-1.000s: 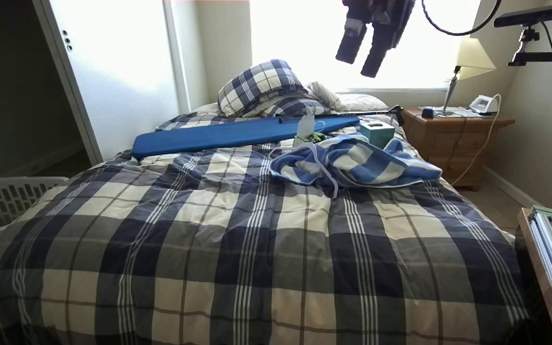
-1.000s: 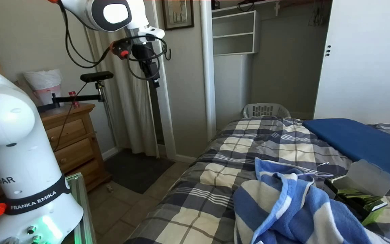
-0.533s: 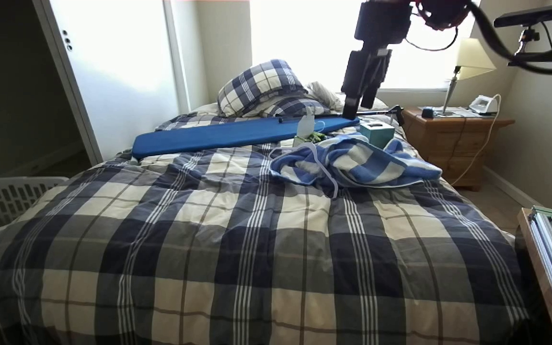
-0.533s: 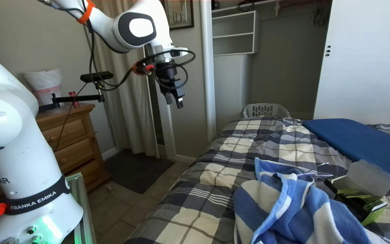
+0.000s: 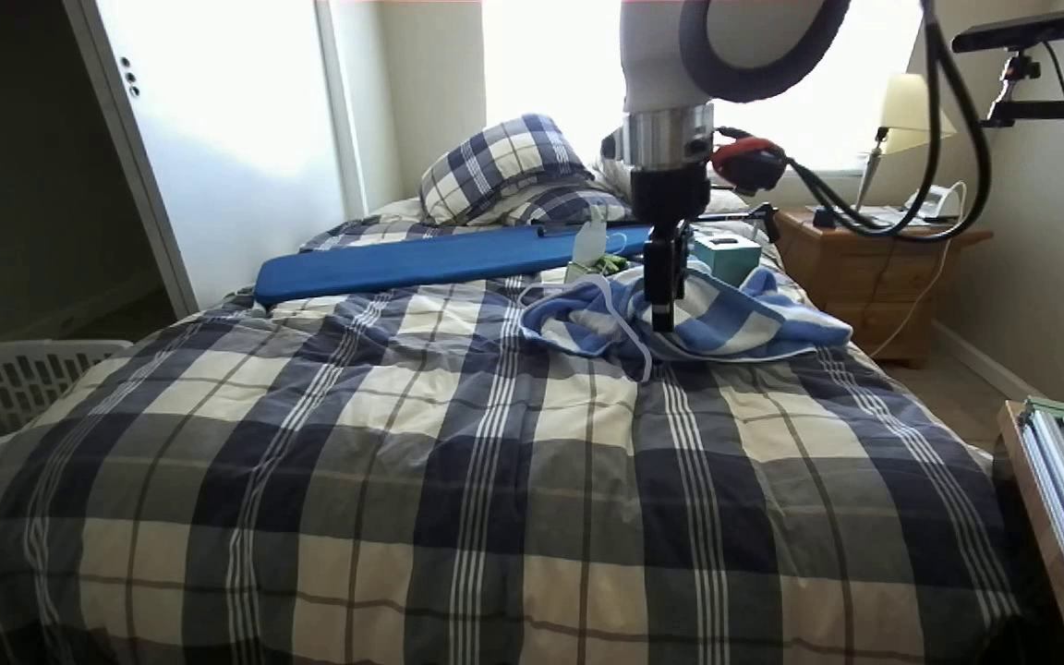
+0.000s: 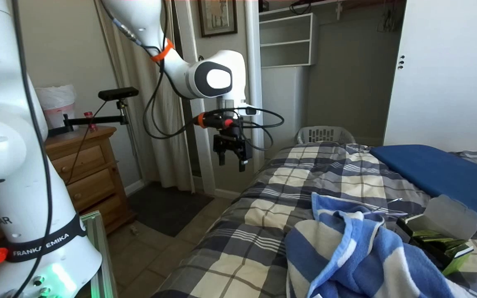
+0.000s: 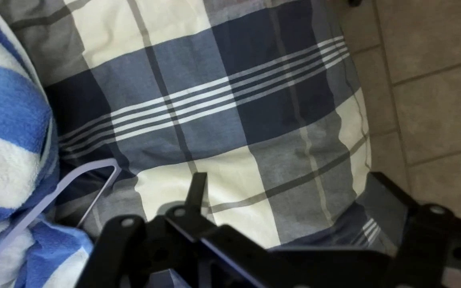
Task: Pull the white and blue towel to the left
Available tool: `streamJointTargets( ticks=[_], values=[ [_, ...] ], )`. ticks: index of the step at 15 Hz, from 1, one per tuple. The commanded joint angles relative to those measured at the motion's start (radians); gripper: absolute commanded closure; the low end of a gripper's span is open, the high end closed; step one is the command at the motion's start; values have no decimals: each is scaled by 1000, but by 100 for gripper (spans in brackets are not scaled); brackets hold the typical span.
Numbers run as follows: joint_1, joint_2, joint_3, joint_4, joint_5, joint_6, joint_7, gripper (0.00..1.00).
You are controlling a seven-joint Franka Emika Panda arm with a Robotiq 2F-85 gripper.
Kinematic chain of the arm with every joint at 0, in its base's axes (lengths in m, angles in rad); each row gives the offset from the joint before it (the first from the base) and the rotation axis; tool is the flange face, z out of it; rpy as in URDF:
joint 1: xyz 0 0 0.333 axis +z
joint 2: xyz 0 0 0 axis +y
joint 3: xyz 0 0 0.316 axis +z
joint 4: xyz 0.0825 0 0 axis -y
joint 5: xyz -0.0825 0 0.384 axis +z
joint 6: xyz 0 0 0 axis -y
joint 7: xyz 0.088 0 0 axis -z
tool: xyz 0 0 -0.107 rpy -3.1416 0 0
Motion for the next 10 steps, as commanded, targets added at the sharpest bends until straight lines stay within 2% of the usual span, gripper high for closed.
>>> streamJointTargets(
  ticks=[1,2,4,10],
  values=[
    [35,197,-22,179,-208,29,28,0],
    [18,97,-11,80,-105,9,1,0],
    [21,139,-12,106,-114,14,7,0],
    [21,120,-13,98,-114,13,7,0]
  ],
)
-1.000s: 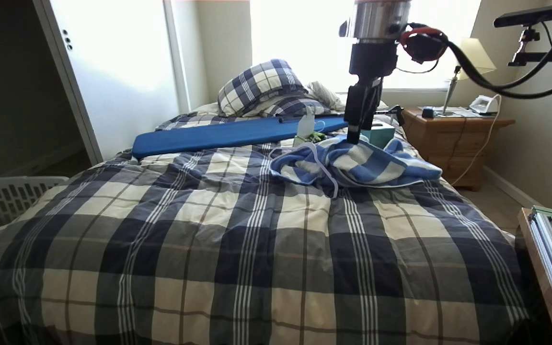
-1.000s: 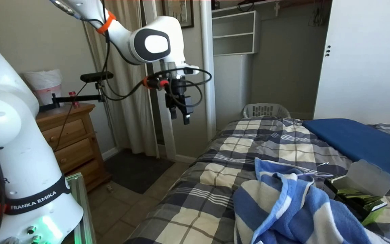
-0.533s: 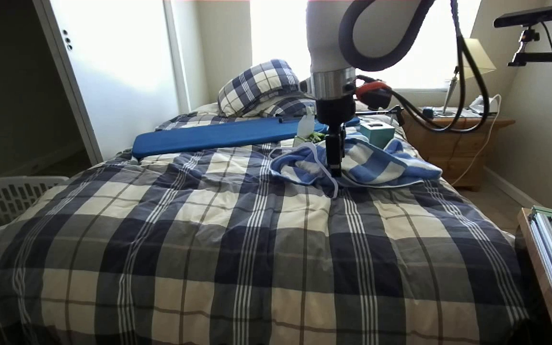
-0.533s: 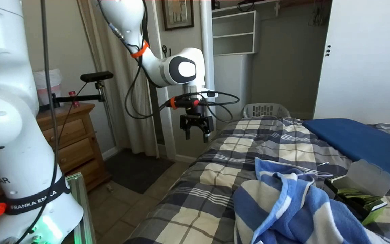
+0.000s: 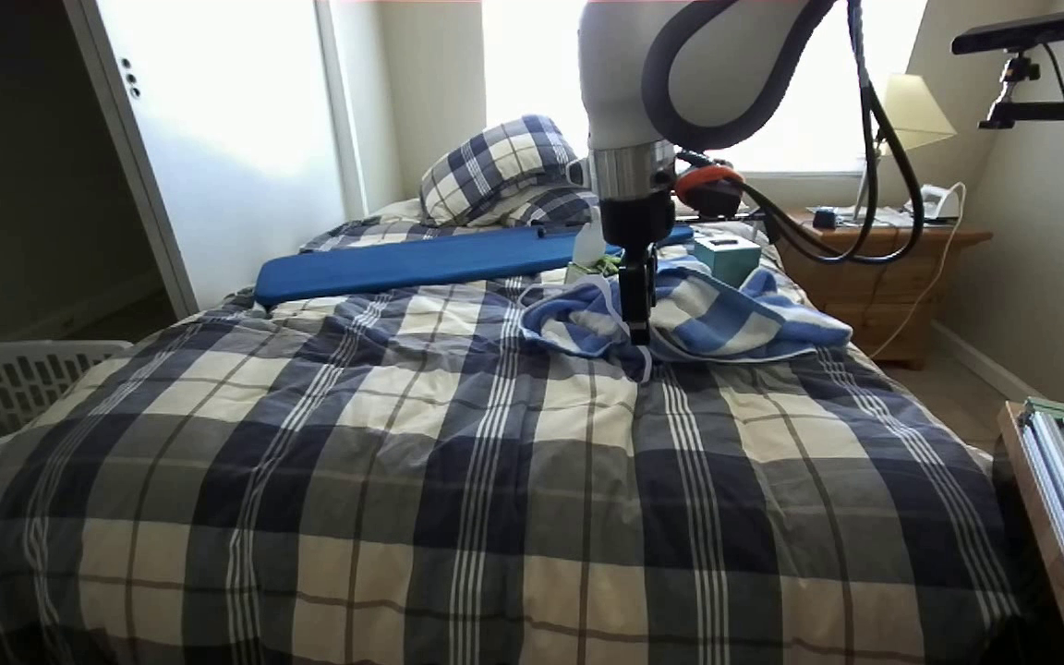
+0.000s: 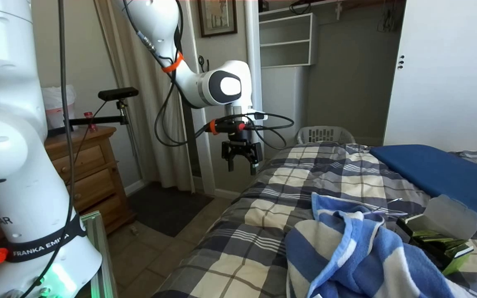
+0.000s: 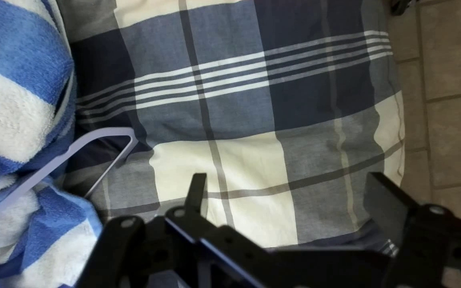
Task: Pull the white and blue towel to the left
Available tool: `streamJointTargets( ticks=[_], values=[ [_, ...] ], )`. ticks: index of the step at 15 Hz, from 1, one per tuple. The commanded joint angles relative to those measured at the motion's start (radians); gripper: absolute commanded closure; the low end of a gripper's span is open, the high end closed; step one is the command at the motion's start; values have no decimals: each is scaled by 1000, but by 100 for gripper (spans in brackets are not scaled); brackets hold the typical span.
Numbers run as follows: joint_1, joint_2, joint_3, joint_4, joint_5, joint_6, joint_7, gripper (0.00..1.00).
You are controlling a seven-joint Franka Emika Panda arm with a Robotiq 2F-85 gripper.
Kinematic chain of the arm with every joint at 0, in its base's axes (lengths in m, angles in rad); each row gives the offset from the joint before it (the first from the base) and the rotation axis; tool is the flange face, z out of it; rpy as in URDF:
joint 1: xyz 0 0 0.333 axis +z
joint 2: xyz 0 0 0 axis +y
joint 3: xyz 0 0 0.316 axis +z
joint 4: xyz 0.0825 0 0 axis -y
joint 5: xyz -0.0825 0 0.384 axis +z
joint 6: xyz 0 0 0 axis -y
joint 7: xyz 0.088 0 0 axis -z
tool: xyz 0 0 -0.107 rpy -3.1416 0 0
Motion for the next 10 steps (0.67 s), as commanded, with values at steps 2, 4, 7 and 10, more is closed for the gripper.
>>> streamJointTargets(
  ticks=[2,4,7,10],
  values=[
    [9,0,-9,2,4,-3,-3,0],
    [8,29,-12,28,-8,-25,-18,0],
    [-3,172,-30,148,-87,-42,-147,0],
    [-24,327,-34,283,-104,-46,-301,0]
  ],
)
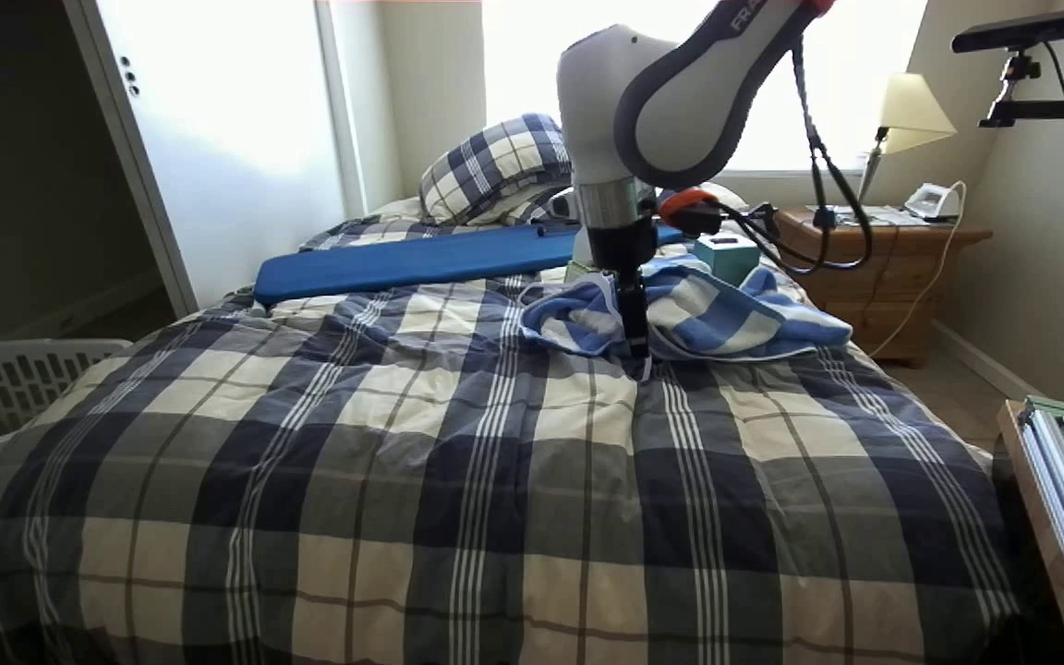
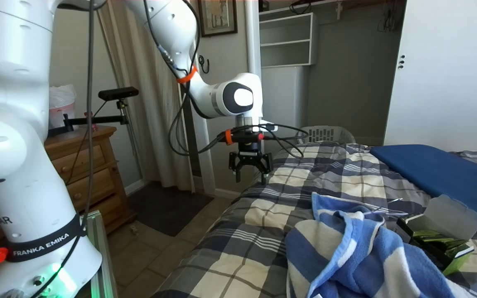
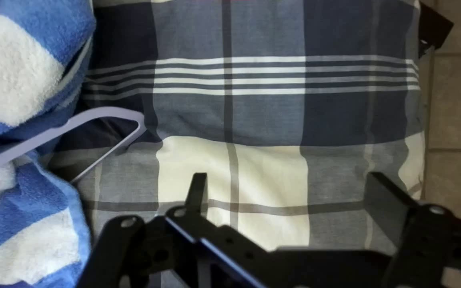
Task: Pull the white and blue towel to the left
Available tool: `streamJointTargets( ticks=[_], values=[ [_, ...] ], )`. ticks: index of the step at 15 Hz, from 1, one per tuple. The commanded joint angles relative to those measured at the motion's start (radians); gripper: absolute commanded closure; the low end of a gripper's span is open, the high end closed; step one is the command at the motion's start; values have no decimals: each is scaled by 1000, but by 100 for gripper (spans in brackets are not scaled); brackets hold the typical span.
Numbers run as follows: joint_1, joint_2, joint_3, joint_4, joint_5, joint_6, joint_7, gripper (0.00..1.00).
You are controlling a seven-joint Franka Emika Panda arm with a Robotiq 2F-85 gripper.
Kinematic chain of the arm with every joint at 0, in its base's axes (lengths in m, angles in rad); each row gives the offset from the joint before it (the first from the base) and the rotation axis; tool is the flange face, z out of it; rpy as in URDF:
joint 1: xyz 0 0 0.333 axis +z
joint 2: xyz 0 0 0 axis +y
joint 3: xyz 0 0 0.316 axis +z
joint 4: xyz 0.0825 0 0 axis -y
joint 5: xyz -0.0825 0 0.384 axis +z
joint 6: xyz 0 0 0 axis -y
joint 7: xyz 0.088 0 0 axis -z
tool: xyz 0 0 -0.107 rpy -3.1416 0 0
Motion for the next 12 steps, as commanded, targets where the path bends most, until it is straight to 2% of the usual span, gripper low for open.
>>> streamJointTargets(
  ticks=[1,4,9,10,12],
  values=[
    [-21,231,-10,224,-69,-17,-168,0],
    [-23,381,-11,388,-130,-11,-278,0],
    [6,580,-60,621,-259,-88,-400,0],
    [-12,493,-32,500,-209,-43,-351,0],
    [-9,549,-47,564,-231,-53,-377,0]
  ],
)
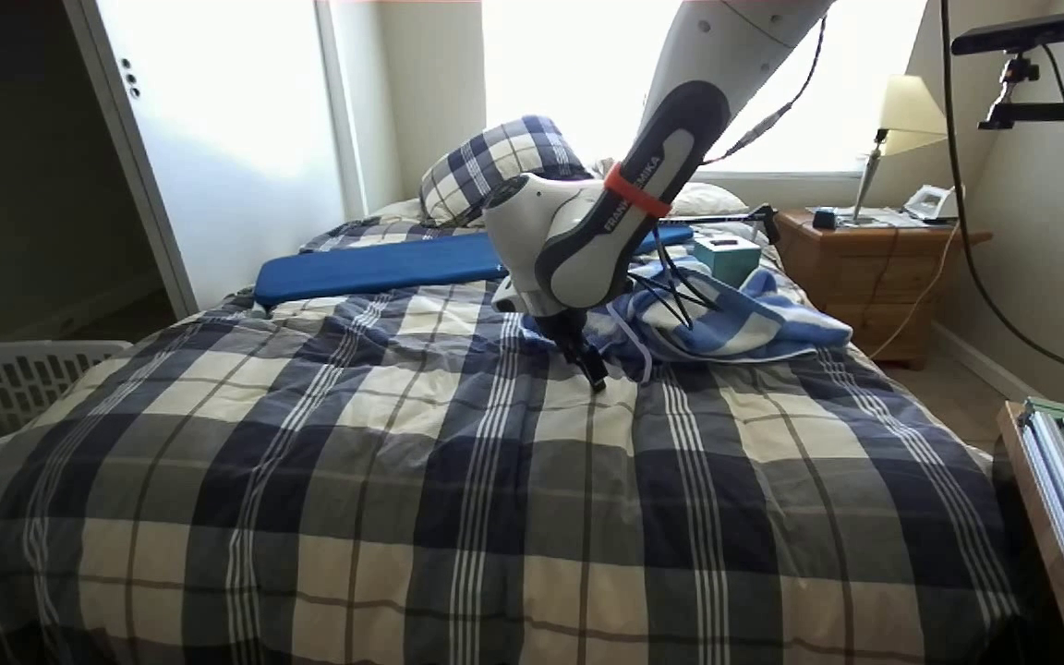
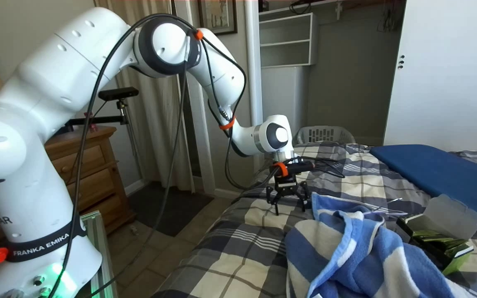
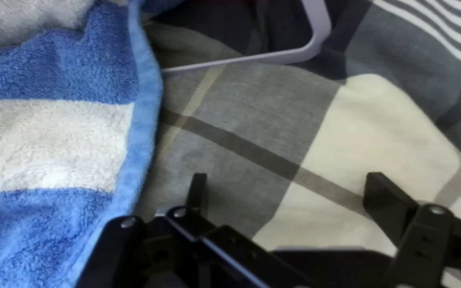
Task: Pull the white and blue towel to the left
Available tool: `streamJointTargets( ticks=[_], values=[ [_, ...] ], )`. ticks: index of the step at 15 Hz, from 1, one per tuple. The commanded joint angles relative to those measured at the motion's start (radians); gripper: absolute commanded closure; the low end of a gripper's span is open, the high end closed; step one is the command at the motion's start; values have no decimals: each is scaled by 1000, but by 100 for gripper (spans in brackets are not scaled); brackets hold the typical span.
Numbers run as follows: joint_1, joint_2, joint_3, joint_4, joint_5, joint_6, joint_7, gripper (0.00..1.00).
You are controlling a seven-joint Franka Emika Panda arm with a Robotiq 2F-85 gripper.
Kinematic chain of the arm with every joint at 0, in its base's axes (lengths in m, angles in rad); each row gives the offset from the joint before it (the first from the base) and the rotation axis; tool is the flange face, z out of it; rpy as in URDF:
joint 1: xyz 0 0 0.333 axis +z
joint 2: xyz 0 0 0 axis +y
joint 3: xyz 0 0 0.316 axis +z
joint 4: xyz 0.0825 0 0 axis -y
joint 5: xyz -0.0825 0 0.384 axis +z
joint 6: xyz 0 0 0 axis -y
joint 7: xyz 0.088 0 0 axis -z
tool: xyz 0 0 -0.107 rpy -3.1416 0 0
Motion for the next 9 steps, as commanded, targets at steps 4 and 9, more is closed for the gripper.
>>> streamJointTargets(
  ticks=[4,9],
  values=[
    [4,24,-3,39,-2,-16,-14,0],
    [19,-29,-9,-12,28,-146,45,0]
  ],
)
